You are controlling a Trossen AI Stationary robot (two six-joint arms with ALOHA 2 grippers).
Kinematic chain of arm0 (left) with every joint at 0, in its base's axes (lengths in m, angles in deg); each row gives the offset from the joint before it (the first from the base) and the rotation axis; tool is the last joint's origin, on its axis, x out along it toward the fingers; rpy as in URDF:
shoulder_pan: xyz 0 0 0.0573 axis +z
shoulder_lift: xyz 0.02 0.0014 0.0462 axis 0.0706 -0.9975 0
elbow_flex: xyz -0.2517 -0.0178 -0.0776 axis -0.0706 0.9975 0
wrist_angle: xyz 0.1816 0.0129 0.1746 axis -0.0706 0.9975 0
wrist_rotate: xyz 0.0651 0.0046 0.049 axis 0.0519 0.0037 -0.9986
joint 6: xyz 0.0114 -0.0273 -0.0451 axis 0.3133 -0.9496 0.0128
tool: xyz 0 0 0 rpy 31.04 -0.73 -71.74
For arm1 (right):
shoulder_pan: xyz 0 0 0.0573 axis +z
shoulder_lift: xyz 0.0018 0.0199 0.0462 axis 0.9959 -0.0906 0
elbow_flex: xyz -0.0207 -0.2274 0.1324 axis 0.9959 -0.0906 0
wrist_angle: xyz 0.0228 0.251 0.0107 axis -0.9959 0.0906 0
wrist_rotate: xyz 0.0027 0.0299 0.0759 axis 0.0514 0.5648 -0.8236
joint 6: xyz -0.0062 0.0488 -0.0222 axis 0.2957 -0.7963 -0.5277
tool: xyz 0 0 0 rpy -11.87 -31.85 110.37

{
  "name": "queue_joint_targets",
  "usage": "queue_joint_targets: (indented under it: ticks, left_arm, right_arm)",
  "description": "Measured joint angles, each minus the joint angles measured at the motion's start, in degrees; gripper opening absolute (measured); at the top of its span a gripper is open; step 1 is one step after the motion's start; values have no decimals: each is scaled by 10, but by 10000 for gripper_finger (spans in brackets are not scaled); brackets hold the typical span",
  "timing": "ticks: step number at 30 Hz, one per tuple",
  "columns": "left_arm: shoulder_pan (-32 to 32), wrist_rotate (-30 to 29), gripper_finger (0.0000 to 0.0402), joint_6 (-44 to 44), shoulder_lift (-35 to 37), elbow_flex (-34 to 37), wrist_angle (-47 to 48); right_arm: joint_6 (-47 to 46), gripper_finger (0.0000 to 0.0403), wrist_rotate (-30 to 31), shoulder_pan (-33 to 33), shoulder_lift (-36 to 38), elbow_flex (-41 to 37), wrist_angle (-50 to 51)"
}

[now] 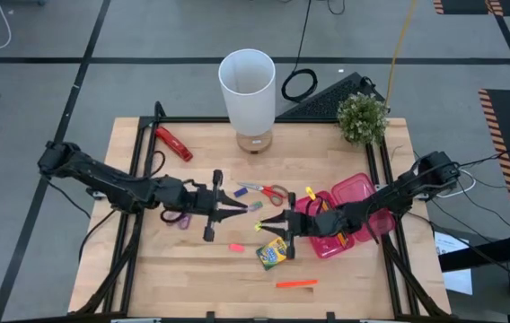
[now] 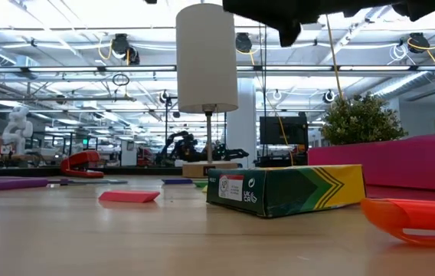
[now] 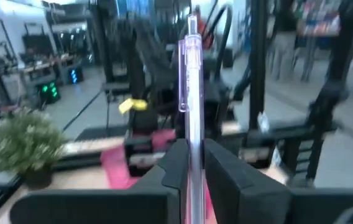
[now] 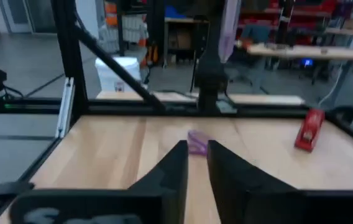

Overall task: Pack school essentials
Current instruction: Put the violet pen into the pink supply box

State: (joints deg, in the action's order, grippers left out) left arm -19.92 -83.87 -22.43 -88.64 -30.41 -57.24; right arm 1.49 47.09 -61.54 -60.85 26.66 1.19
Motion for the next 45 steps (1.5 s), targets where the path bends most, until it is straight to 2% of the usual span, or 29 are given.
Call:
queue_joint_targets:
  ticks: [11,16,22,27,35,40,45]
  left_arm:
    - [-36,6,48,32,-95,0,-211]
    - [-36,5,48,36,-143,0,-276]
    - [-28,-4,52,43,-192,0,-344]
    - [-20,-4,53,40,-219,0,-376]
    - [-18,6,53,40,-231,-12,-372]
    - [-18,6,53,39,-231,-12,-369]
    - [-18,7,53,38,-231,-12,-369]
  right_arm:
    - [31,164,-3,13,0,0,-87]
    - [31,190,-3,15,0,0,-105]
    - [25,187,-5,15,0,0,-103]
    - [13,186,-33,12,0,0,-104]
    - [-12,180,-32,2,0,0,-105]
    - [-19,157,-30,-1,0,0,-105]
    - [-16,114,-30,-1,0,0,-108]
